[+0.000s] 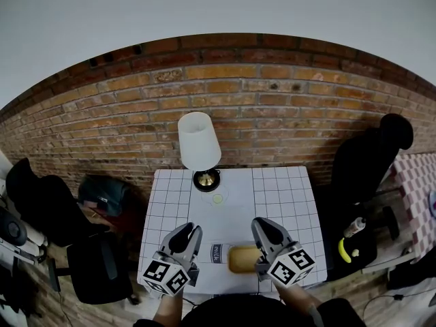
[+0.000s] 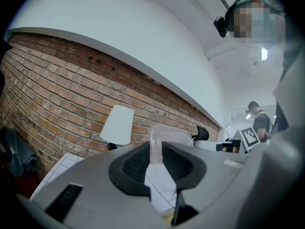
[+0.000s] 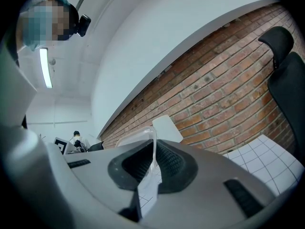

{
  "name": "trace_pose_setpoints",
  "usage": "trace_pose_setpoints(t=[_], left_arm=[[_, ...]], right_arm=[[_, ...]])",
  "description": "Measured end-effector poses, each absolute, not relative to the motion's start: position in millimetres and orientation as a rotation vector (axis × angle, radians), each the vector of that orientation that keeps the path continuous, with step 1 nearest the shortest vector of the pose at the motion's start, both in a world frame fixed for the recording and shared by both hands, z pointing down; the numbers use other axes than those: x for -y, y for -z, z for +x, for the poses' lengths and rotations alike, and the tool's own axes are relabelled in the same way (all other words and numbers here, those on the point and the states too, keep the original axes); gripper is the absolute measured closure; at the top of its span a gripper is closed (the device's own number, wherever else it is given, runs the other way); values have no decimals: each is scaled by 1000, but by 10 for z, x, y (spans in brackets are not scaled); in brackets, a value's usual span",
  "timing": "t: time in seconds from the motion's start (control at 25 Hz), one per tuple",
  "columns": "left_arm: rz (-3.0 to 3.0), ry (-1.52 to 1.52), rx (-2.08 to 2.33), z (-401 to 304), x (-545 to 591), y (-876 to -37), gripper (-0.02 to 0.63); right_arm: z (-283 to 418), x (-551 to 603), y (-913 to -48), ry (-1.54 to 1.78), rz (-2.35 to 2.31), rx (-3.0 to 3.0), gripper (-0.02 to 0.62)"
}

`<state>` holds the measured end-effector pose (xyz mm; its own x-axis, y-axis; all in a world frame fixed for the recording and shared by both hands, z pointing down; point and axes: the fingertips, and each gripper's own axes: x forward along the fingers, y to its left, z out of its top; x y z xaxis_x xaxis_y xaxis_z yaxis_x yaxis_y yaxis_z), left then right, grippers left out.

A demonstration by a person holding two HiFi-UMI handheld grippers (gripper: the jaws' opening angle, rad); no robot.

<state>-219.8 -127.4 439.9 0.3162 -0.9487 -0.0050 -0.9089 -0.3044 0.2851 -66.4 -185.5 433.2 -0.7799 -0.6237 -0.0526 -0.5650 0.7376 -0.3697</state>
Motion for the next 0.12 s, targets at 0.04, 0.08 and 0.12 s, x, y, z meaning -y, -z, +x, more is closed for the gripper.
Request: trace_pose_setpoints(t=[0.04,0.08,0.12], left_arm=[[2352,253,1694,-2194,1273,-4397,520],[2353,253,1695,-2190,1271,-4397,520],[2354,253,1695,-2186,1269,-4397,520]], right_arm=[[-660,1854,-4331,504,-955,-2765,577],[-656,1852,-4331,503,-957,-2765,577],[-651,1851,-4331,502,-958,-2765,577]])
